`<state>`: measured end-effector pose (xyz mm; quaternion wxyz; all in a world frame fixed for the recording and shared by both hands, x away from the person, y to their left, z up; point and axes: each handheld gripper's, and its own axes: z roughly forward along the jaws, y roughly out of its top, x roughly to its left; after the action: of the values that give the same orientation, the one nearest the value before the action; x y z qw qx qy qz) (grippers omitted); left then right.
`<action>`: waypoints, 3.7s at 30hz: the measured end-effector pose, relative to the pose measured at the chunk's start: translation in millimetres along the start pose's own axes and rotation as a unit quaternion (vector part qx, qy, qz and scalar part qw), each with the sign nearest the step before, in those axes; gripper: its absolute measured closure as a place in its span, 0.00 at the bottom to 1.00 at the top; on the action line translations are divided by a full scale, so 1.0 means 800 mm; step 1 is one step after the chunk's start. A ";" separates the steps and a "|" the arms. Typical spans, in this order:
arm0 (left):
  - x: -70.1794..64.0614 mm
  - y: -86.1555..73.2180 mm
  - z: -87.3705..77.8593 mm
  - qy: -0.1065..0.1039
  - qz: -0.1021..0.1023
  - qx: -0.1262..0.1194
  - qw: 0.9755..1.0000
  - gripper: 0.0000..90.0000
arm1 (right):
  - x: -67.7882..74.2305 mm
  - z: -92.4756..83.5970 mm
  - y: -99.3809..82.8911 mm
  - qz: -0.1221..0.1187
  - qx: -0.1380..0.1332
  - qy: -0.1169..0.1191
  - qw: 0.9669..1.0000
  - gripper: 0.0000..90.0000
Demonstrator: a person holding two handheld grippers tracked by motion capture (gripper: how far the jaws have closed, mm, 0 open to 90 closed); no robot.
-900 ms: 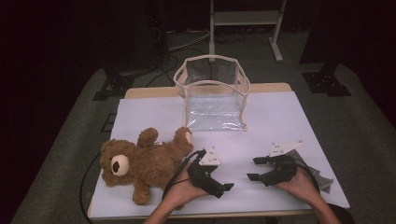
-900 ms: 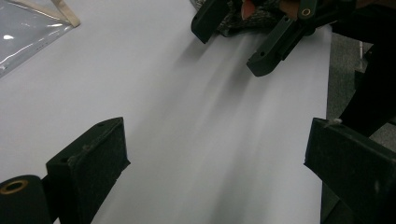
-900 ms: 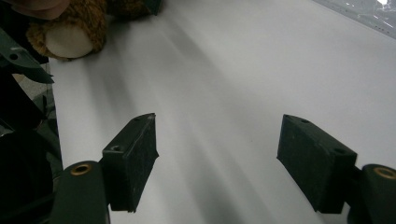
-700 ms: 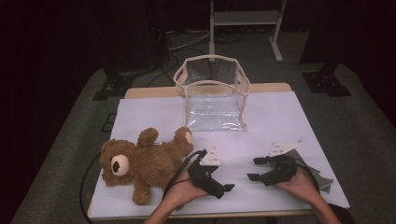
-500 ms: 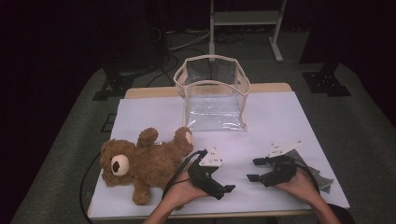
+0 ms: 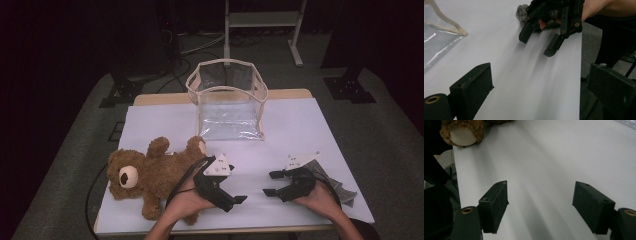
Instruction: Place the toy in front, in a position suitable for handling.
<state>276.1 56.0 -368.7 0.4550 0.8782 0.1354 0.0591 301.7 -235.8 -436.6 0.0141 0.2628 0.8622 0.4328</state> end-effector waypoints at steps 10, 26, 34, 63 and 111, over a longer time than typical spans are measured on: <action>0.009 0.007 -0.042 0.010 0.021 0.013 1.000 0.07 | 0.002 0.004 0.001 0.006 0.003 0.000 1.000 0.30; 0.043 0.000 -0.145 0.043 0.063 0.030 0.997 0.15 | 0.004 0.011 0.000 0.000 0.018 0.011 1.000 0.30; 0.067 -0.007 -0.176 0.056 0.060 0.043 0.996 0.16 | 0.005 0.014 0.000 -0.003 0.022 0.014 1.000 0.30; 0.158 -0.054 -0.212 0.100 0.001 0.083 0.992 0.33 | 0.014 0.030 0.000 -0.018 0.042 0.038 0.998 0.30; 0.173 -0.064 -0.204 0.108 -0.020 0.119 0.987 0.75 | 0.128 0.211 0.126 -0.066 0.069 0.204 0.974 0.54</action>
<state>362.2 252.7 -318.7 0.3310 0.9115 0.2077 0.1284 300.3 -14.0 -445.2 -0.1515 0.1124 0.8902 0.4147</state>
